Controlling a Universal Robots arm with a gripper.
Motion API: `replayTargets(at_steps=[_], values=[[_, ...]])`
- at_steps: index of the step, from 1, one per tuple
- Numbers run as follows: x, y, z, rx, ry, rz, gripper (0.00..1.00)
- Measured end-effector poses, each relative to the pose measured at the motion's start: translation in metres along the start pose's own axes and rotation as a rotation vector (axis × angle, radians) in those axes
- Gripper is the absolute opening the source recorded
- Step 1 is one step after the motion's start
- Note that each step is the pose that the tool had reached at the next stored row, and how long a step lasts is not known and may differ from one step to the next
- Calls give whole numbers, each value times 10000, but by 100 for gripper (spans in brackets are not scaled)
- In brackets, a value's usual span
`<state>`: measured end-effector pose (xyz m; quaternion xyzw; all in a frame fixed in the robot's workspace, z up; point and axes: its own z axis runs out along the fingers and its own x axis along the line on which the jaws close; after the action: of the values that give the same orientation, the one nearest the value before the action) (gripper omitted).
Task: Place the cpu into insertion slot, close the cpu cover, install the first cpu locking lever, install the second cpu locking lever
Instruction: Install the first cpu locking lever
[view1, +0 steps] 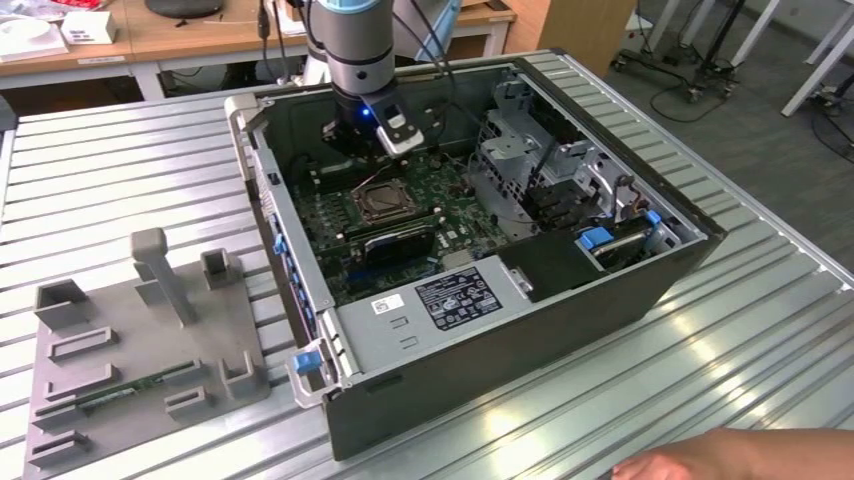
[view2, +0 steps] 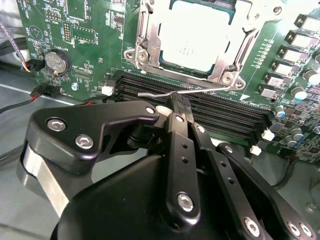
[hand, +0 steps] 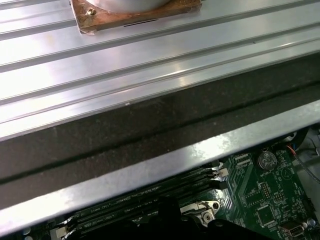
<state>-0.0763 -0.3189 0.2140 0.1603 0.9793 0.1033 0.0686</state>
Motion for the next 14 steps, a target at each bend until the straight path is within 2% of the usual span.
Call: replayTargets(at_steps=[14], values=[[-8,-10,64,0,0,-1,11]])
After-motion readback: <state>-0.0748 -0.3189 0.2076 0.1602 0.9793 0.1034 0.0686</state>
